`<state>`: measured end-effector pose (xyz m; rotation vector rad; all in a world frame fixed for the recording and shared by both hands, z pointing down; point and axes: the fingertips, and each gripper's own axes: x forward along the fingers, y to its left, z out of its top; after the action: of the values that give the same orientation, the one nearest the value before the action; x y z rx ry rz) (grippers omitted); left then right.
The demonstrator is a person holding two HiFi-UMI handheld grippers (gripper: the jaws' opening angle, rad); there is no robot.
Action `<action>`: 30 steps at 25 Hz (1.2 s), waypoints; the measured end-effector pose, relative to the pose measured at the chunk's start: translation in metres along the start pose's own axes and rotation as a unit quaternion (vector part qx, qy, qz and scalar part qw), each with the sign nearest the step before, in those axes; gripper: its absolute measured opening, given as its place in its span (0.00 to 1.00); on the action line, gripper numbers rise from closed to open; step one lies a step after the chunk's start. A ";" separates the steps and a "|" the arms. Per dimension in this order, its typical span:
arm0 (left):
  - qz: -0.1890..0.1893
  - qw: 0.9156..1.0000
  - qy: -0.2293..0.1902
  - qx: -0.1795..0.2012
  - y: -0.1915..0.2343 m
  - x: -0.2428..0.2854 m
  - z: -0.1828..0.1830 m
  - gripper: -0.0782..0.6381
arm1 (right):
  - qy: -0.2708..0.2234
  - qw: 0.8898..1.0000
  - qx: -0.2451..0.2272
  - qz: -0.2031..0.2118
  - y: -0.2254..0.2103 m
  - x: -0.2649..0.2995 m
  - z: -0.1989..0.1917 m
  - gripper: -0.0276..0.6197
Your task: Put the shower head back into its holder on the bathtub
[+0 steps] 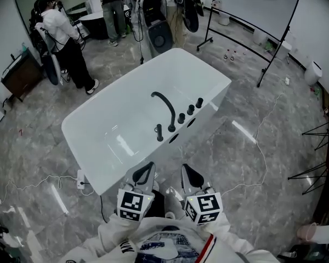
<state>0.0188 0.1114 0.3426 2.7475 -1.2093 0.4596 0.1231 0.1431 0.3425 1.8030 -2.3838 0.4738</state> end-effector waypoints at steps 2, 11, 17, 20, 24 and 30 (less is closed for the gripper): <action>-0.002 1.000 -0.005 0.006 -0.013 -0.011 0.001 0.11 | -0.001 1.000 0.001 0.004 0.005 -0.013 -0.005 0.05; -0.008 1.000 -0.010 0.011 -0.036 -0.043 0.001 0.11 | -0.015 1.000 0.010 0.006 0.020 -0.043 -0.005 0.05; -0.013 1.000 -0.013 0.010 -0.036 -0.053 -0.001 0.11 | -0.010 1.000 0.010 0.001 0.031 -0.051 -0.012 0.05; -0.021 1.000 -0.007 0.005 -0.034 -0.059 -0.008 0.11 | -0.003 1.000 0.011 -0.003 0.040 -0.051 -0.018 0.05; -0.027 1.000 -0.009 0.002 -0.031 -0.063 -0.011 0.11 | -0.004 1.000 0.003 -0.007 0.049 -0.050 -0.017 0.05; -0.038 0.999 -0.020 0.004 -0.036 -0.064 -0.004 0.11 | -0.005 1.000 0.000 -0.019 0.049 -0.054 -0.016 0.05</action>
<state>0.0040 0.1818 0.3275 2.8114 -1.1084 0.4034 0.0906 0.2095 0.3339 1.8515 -2.3512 0.4624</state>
